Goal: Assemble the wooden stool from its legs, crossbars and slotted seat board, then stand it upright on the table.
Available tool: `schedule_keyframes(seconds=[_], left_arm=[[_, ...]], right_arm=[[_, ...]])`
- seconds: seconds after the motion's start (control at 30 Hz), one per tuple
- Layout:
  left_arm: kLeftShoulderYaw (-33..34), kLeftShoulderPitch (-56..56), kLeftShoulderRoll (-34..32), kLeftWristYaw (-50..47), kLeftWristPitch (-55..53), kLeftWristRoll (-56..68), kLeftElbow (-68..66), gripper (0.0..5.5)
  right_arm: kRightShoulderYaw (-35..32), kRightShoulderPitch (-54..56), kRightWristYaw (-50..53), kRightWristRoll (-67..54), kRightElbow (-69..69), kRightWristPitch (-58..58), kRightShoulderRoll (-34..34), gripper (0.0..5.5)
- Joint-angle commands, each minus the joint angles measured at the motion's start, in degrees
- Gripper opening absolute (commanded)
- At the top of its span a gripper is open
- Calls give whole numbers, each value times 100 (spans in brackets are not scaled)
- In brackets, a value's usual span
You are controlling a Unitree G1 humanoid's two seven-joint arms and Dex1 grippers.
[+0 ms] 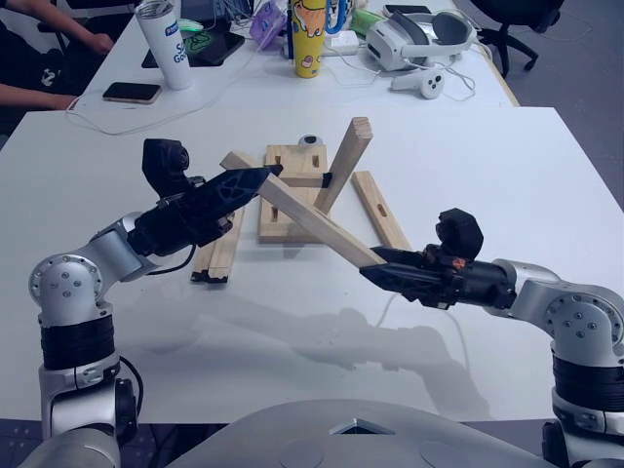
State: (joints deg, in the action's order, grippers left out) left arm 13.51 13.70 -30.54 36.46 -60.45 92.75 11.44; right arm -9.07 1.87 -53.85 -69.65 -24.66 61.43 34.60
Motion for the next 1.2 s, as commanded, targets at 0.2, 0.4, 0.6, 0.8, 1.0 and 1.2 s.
schedule_keyframes(seconds=[0.2, 0.4, 0.6, 0.8, 1.0, 1.2], left_arm=[[-74, -42, -180, 313, -216, -180, -19, 392], [-84, -11, -240, 502, -267, -337, -70, 317], [-85, 30, -257, 583, -292, -399, -94, 221], [-80, -65, -250, 683, -328, -538, -49, 218], [19, -131, -392, 977, -265, -929, -282, 216], [309, -223, -831, 1433, -215, -1370, -523, 208]], right_arm=[[-6, -132, -229, -45, -93, -172, 191, 207], [64, -127, -294, -5, -26, -227, 250, 207], [171, -230, -468, 118, -7, -273, 389, 207], [188, -187, -586, 273, 132, -430, 410, 207], [-55, -525, -934, 414, 179, -614, 680, 249], [-810, -970, -1255, 563, 838, -935, 942, 294]])
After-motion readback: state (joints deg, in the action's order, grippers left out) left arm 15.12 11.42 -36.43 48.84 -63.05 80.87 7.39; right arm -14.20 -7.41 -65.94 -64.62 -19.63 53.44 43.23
